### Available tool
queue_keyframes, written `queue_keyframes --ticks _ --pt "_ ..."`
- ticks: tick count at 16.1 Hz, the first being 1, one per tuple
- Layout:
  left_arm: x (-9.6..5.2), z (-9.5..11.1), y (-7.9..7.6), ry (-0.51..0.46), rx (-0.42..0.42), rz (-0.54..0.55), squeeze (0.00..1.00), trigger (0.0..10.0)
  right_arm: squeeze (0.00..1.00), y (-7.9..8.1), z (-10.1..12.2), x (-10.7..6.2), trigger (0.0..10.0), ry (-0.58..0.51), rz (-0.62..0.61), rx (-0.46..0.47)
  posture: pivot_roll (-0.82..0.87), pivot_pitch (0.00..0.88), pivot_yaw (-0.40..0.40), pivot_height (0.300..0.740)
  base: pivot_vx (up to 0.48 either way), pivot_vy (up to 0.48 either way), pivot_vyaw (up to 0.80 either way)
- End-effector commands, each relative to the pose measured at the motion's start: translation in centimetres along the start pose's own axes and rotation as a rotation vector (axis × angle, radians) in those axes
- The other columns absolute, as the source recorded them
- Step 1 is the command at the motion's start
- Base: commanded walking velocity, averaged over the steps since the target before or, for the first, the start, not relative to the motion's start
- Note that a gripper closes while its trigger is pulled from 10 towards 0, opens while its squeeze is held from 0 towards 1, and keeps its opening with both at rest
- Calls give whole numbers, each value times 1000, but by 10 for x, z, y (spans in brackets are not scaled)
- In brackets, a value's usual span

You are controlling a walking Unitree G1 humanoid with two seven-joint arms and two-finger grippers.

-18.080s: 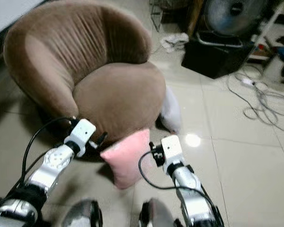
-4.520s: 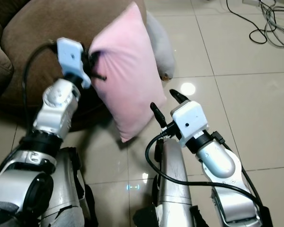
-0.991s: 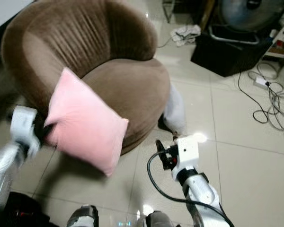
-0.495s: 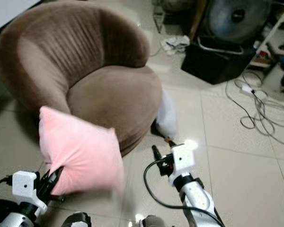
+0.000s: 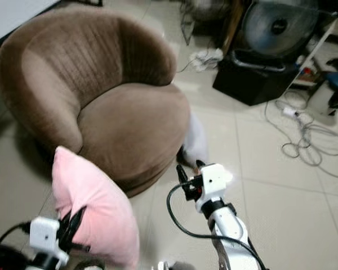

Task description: Move the pillow to the sofa from floor

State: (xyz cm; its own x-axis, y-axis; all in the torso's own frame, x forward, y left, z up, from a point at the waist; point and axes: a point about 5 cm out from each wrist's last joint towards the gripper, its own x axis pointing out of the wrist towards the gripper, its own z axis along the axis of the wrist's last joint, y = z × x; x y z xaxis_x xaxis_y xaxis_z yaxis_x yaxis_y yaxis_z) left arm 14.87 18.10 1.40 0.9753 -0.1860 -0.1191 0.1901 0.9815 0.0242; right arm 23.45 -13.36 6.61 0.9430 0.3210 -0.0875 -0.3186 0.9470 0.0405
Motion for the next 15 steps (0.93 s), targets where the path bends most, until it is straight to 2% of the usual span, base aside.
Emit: queue_keyframes --ticks 1,3,8,15 --pt "5 4 -17 -52 2 -41 0 0 0 -5 1 -5 10000 -6 -24 -8 -24 123 -58 740 322 -352 0" --pt "22 19 -5 -88 15 -32 0 0 0 -2 6 -6 10000 -17 -23 -11 -29 125 -59 740 458 0 0" --pt "28 28 3 -102 56 -22 0 0 0 -2 8 -3 10000 -11 -21 -16 -32 125 -59 740 461 0 0" --pt "30 31 6 -95 83 -32 0 0 0 -2 -1 -3 10000 18 -8 -20 -24 116 -58 740 467 0 0"
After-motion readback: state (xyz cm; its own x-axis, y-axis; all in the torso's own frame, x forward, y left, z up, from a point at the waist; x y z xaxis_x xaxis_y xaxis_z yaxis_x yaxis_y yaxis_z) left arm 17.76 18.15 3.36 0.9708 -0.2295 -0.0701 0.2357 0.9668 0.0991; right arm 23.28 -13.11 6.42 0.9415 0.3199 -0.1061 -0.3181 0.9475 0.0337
